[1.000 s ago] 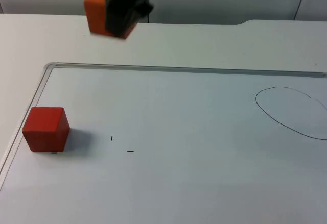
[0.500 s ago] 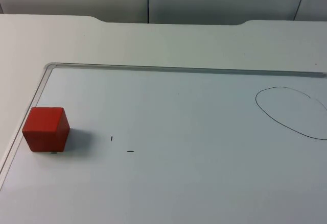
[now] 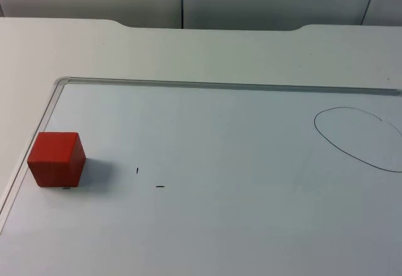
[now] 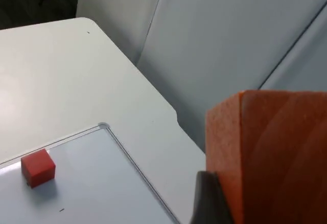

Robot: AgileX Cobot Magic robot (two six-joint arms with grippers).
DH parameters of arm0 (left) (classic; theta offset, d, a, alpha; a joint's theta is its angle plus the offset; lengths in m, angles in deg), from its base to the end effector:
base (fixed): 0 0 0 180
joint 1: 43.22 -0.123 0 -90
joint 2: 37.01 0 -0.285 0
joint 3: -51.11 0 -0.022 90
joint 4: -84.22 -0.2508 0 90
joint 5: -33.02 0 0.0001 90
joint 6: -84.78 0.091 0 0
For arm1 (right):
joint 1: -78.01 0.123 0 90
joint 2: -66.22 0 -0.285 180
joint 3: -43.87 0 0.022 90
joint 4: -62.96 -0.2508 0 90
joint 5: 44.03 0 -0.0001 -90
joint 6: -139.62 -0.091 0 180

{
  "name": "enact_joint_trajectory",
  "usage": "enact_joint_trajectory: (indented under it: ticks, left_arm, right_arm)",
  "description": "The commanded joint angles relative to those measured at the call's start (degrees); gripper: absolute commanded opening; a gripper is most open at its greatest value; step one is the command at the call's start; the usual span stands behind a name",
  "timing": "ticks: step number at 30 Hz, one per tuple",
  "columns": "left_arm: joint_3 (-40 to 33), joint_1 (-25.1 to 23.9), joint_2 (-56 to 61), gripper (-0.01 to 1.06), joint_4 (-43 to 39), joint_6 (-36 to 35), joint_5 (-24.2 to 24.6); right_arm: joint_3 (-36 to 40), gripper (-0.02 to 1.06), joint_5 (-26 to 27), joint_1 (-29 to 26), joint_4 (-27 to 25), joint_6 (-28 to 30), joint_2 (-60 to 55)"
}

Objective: Pick up one cube with the left hand and another cube with the right hand. First place the cube in the right hand at the target position, then stack the cube in the left hand on top.

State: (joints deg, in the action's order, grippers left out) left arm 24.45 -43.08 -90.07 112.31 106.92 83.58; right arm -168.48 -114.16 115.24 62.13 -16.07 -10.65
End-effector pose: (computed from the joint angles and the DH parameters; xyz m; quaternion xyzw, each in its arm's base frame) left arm 0.1394 -0.0335 0.3664 0.1101 0.8754 -0.1527 0.4452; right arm 0.1410 0.1087 0.5568 -0.4320 0.7224 0.0678 0.5356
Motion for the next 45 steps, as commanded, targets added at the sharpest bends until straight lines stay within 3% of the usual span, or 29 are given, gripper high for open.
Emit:
enact_joint_trajectory:
  ticks: [1,4,5,10,16,20,22,24,28,33,39,45]
  left_arm:
    - [0.21,0.01,-5.28,1.04,2.62,2.25,-0.58]
    - [0.21,0.14,-13.35,1.04,5.00,5.81,-0.71]
    - [0.21,0.14,-13.35,1.04,5.00,5.81,-0.71]
    - [0.21,0.22,-22.93,1.04,5.77,6.67,-1.84]
    - [0.21,1.13,-29.78,1.04,5.76,5.90,-2.91]
    - [0.21,4.69,-36.48,1.04,5.23,2.96,-5.19]
    - [0.65,6.03,-38.28,1.04,4.22,1.58,-6.38]
    - [3.02,9.08,-43.41,1.04,-3.52,-5.85,-8.15]
    - [6.22,10.40,-49.52,1.04,-11.04,-13.18,-7.39]
    - [7.36,10.40,-54.57,1.04,-10.07,-13.73,-7.80]
    - [7.49,11.55,-55.40,1.04,-8.10,-13.36,-11.78]
    - [7.49,14.22,-56.61,1.04,-12.07,-16.19,-15.13]
  right_arm:
    - [3.74,0.00,0.17,-0.16,1.47,-2.64,3.42]
    - [13.99,0.00,1.14,-0.16,5.17,-7.57,9.75]
    - [13.99,0.00,1.14,-0.16,5.17,-7.57,9.75]
    - [32.12,0.00,8.09,-0.16,8.28,-18.56,19.92]
    - [43.39,0.00,9.14,-0.16,8.40,-22.65,26.37]
    - [50.19,0.00,9.39,-0.16,8.63,-24.31,30.35]
    - [51.06,0.00,9.62,-0.16,8.52,-24.31,30.91]
    - [52.23,0.00,9.75,-0.16,8.52,-24.31,31.07]
    - [52.24,0.00,11.07,-0.16,8.28,-24.31,31.07]
    - [52.24,0.00,12.44,-0.16,8.28,-23.00,31.07]
    - [52.24,0.00,13.62,-0.16,8.51,-22.63,31.07]
    - [52.24,0.00,14.95,-0.16,8.51,-22.41,31.07]
